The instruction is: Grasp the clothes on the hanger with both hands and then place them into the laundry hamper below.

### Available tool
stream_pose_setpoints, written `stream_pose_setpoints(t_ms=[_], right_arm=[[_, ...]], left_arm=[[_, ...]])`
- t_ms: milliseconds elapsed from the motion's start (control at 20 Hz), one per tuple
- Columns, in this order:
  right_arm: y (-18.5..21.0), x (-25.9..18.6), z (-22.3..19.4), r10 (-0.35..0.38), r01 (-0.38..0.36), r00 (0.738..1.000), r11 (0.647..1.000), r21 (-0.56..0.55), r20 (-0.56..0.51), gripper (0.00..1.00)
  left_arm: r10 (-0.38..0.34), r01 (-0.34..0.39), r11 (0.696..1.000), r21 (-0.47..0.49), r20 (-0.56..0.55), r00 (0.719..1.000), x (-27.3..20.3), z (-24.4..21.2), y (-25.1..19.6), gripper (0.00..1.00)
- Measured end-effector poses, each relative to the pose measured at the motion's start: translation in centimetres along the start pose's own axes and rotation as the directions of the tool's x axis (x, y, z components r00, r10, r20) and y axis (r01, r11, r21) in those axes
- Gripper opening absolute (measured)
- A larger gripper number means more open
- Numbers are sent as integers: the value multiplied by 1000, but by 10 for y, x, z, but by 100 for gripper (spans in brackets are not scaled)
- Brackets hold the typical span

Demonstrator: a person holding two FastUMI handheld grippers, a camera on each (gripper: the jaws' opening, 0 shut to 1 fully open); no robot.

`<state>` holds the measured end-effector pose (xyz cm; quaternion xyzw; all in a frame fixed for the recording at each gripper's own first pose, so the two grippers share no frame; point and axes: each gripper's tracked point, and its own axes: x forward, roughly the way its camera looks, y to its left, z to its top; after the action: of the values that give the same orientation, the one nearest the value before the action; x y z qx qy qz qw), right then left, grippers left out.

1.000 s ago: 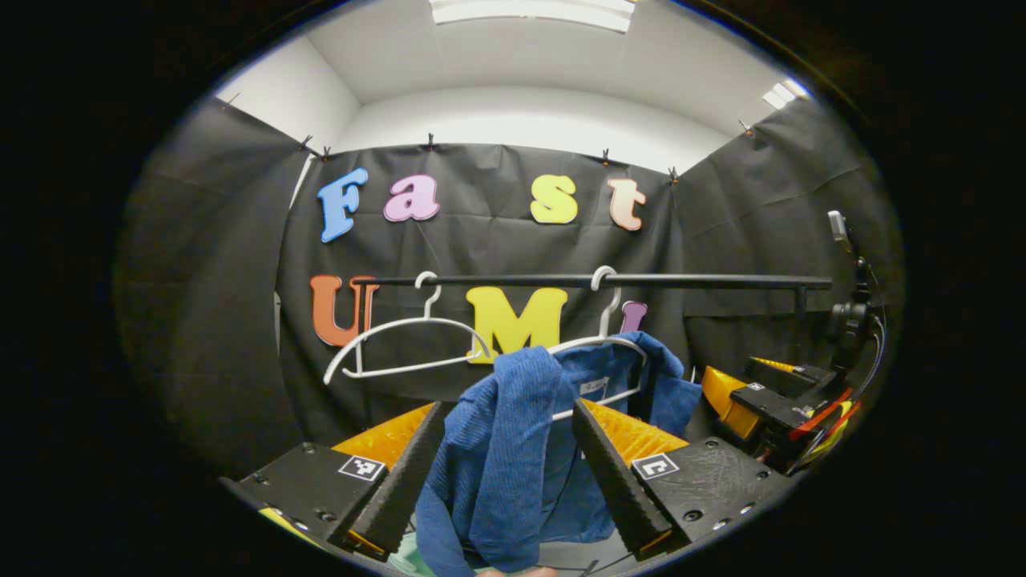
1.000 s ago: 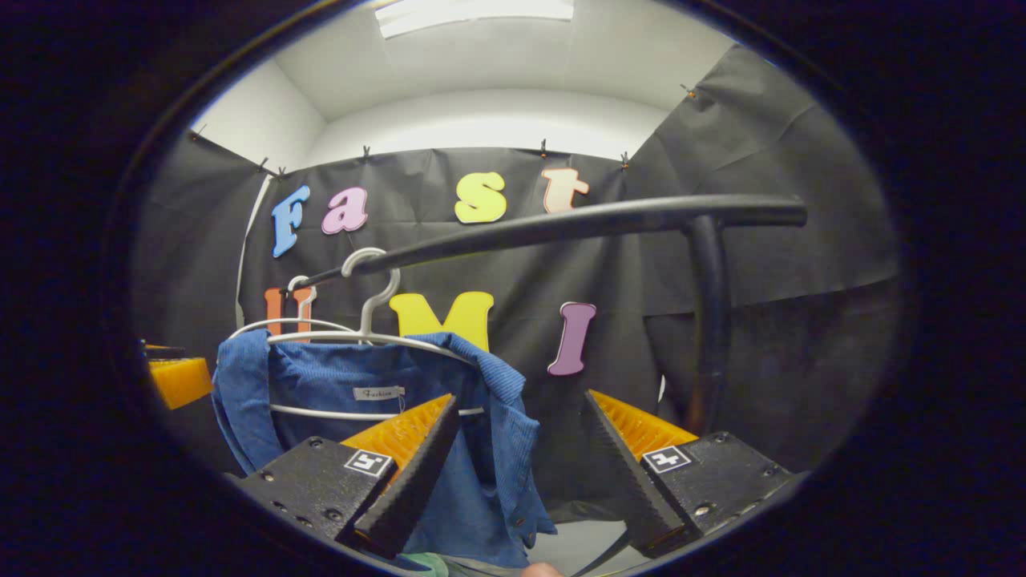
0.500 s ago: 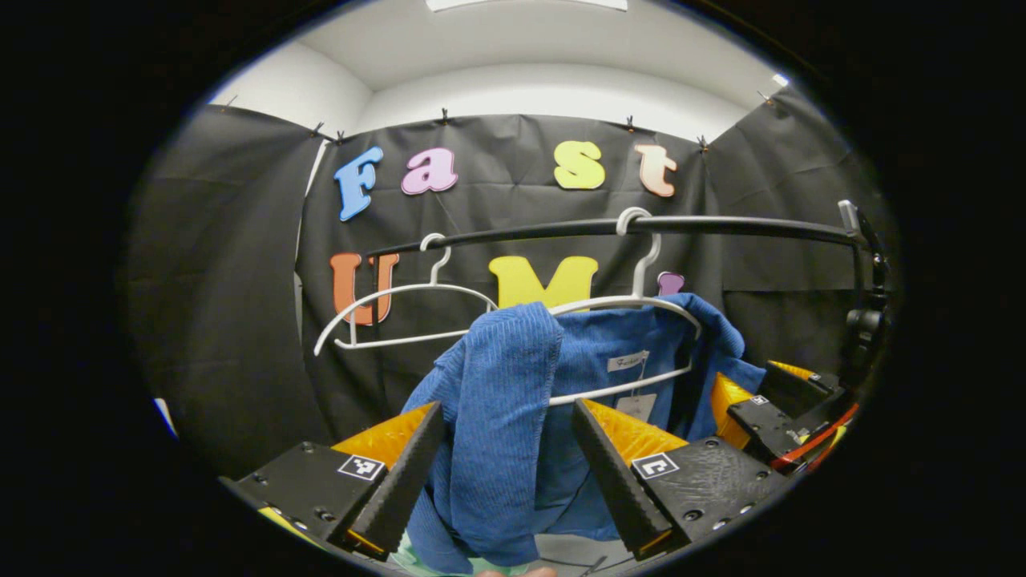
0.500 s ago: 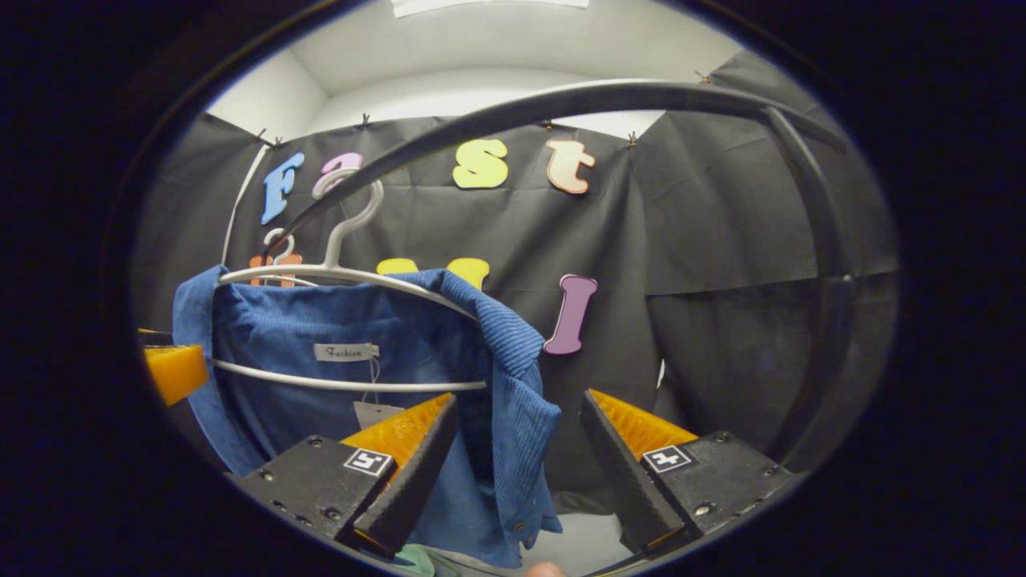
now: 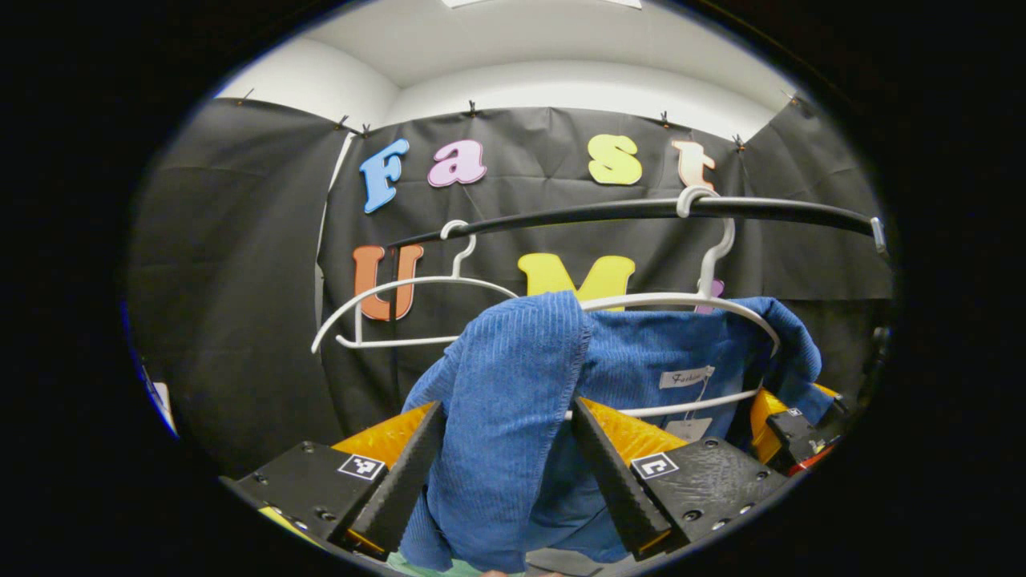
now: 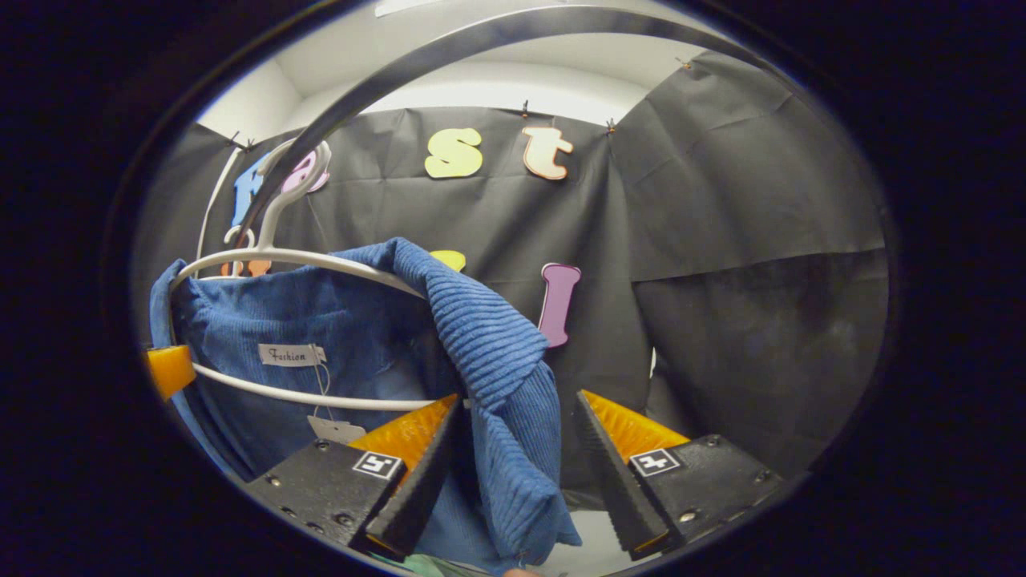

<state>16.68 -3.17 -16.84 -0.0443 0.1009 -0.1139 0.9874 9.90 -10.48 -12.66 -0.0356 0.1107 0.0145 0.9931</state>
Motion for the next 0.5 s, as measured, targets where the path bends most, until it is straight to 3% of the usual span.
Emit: stream_pose_setpoints(t_ms=[150, 350, 450, 500], right_arm=[[-5, 1, 1, -8, 8, 1000, 1000, 5, -2, 70], [-17, -1, 3, -50, 50, 999, 999, 13, -10, 48], [-21, 1, 3, -71, 71, 997, 997, 24, -7, 36], [-21, 2, 3, -69, 70, 998, 997, 29, -6, 25]], left_arm=[[12, -12, 1000, 6, -4, 1000, 8, 0, 1, 100], [31, -31, 999, 43, -3, 1000, 15, 2, 14, 73], [39, -38, 998, 49, -11, 999, 21, 1, 24, 47], [21, -20, 999, 48, -13, 1000, 24, 2, 22, 35]])
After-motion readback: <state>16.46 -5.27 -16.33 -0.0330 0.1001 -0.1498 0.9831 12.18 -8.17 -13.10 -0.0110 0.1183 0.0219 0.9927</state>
